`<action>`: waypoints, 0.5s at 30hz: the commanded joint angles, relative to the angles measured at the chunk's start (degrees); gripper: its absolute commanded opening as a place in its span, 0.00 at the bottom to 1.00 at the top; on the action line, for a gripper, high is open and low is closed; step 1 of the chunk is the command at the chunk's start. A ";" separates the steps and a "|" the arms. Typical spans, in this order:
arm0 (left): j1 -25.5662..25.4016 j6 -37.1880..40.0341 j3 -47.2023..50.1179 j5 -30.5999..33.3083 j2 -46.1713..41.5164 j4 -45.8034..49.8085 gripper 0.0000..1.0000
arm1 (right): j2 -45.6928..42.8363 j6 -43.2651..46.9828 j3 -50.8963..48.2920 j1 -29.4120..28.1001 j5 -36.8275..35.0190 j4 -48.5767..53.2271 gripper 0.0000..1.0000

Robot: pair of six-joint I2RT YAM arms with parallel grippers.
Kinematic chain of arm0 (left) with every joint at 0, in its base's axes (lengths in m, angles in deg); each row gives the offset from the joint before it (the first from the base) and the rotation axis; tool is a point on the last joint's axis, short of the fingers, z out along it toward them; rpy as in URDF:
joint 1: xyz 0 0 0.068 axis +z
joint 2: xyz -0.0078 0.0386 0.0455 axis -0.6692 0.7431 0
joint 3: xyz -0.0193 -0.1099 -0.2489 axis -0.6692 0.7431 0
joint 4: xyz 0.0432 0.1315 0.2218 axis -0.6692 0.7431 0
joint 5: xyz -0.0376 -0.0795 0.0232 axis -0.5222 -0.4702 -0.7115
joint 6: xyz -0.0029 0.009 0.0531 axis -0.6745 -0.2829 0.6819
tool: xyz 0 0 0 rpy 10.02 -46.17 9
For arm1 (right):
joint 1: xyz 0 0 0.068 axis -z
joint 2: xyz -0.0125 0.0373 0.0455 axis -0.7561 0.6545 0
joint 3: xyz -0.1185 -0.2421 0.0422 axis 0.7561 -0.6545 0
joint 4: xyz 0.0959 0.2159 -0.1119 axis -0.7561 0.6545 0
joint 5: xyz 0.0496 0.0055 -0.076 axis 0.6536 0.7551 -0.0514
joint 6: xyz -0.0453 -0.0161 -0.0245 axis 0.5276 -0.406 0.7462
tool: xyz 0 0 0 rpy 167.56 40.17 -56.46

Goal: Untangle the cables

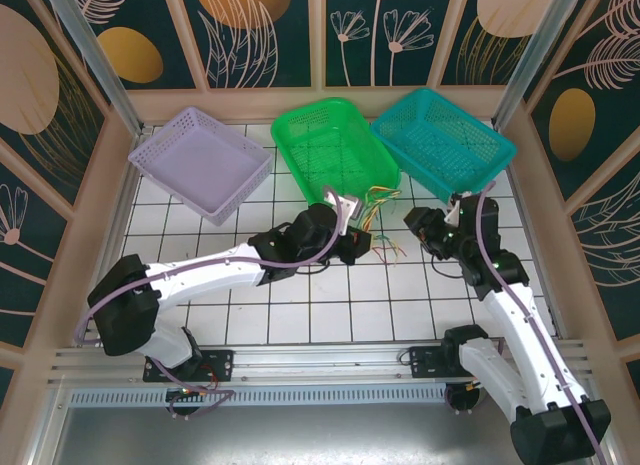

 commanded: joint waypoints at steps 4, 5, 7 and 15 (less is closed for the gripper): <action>0.12 -6.44 7.03 11.98 -13.65 5.25 0.00 | -0.08 1.40 -5.29 -0.14 -3.27 -1.75 0.36; 0.13 -8.56 9.21 13.75 -16.02 5.18 0.00 | 0.45 2.14 -5.61 -0.84 -3.78 -2.02 0.38; 0.24 -13.93 13.31 18.30 -20.91 6.43 0.00 | 2.88 2.71 -5.66 -2.59 -4.40 -2.12 0.39; 0.92 -27.16 24.15 28.56 -35.05 16.50 0.00 | 11.70 -8.89 -8.61 -21.34 -10.59 -12.94 0.48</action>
